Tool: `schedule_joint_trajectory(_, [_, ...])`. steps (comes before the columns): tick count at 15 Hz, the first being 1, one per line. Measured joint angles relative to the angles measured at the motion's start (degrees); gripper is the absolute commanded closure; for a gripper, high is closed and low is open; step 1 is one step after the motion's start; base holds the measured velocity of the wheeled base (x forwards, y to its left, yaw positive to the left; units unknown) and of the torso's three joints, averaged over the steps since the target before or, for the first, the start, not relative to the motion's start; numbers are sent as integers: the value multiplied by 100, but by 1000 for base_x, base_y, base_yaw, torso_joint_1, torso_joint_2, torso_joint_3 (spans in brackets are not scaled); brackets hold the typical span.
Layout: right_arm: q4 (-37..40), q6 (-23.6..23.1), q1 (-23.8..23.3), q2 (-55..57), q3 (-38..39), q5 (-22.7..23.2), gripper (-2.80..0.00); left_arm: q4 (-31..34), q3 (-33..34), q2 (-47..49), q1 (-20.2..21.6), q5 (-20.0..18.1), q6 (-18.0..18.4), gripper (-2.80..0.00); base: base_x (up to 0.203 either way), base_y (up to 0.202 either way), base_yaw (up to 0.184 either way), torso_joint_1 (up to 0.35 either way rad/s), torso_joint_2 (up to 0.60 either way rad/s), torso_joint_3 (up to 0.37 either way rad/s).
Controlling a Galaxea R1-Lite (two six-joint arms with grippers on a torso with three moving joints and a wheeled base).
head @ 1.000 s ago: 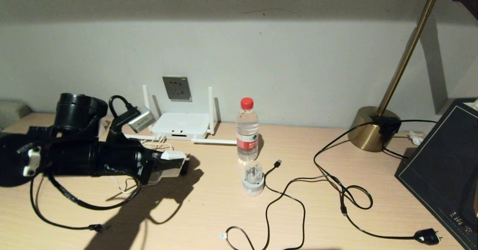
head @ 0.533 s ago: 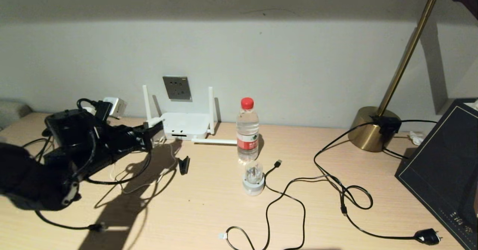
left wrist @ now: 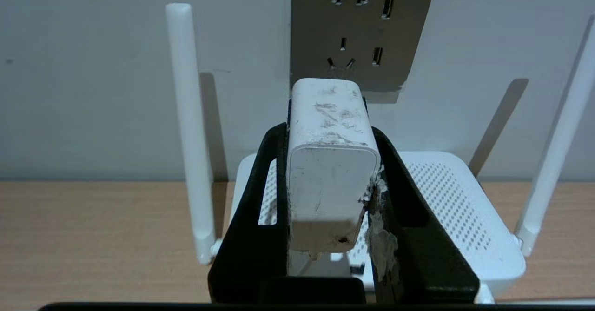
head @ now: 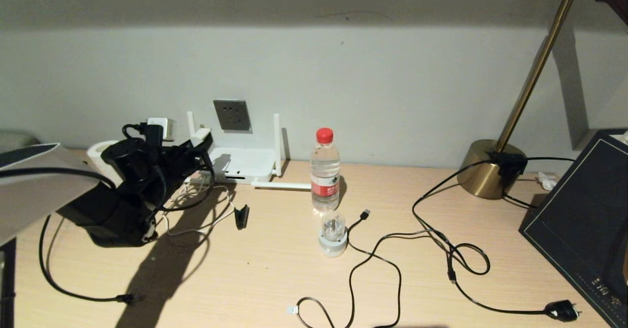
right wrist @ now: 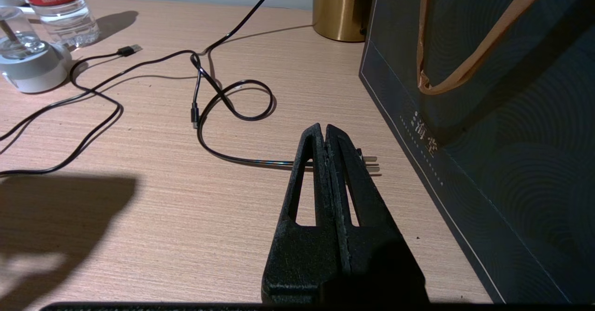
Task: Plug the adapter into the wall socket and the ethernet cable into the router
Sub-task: Align plug and socket
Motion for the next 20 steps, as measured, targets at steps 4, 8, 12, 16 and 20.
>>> schedule_joint_trajectory(4, [1,1,0,0,0,0,0,-11,-524,295,-66,30,2,0,0,0,0,0,0,0])
schedule_joint_trajectory(8, [1,-1,0,0,0,0,0,5,-909,509,-118,36,2,0,0,0,0,0,0,0])
schedule_joint_trajectory(12, [1,1,0,0,0,0,0,114,-1237,647,-210,33,0,0,0,0,0,0,0,0])
schedule_joint_trajectory(16, [0,0,0,0,0,0,0,211,-1506,736,-286,38,-2,0,0,0,0,0,0,0])
schedule_joint_trajectory(20, [-1,-4,0,0,0,-1,0,375,-1742,817,-354,50,-5,0,0,0,0,0,0,0])
